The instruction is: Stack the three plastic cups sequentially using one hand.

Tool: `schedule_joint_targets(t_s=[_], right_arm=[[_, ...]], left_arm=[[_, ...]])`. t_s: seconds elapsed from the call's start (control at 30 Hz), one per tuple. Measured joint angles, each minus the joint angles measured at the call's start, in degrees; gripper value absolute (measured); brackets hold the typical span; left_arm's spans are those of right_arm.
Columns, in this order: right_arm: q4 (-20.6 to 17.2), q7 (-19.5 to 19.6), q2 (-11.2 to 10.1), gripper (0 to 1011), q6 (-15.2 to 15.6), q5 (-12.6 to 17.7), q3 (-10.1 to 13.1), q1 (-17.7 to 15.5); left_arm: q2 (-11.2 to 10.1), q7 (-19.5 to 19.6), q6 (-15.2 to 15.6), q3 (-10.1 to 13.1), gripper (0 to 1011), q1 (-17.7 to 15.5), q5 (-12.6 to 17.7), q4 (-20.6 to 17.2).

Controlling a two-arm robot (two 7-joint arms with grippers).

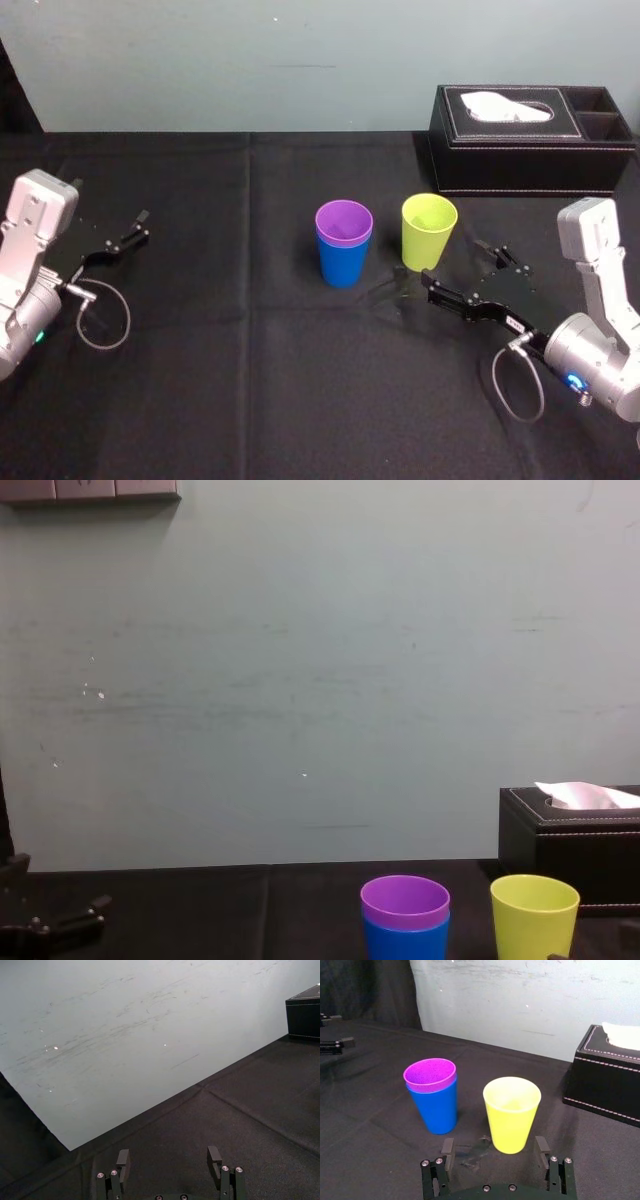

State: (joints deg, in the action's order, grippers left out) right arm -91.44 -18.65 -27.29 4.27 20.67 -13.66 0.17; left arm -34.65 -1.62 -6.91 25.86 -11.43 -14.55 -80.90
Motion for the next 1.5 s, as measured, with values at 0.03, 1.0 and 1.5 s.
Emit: schedule_joint_targets(t_s=[0.03,1.0,1.5], right_arm=[[0.4,0.0,0.3,1002,0.0,-0.1,-0.1,0.2],[11.6,-0.9,6.6,1003,-0.1,-3.4,-2.1,10.6],[13.7,-0.3,7.9,1003,-0.6,-3.8,-1.5,11.4]], left_arm=[[0.0,0.0,0.0,0.0,1011,0.0,0.0,0.0],[0.0,0.0,0.0,0.0,1012,0.0,0.0,0.0],[0.0,0.0,0.0,0.0,1011,0.0,0.0,0.0]])
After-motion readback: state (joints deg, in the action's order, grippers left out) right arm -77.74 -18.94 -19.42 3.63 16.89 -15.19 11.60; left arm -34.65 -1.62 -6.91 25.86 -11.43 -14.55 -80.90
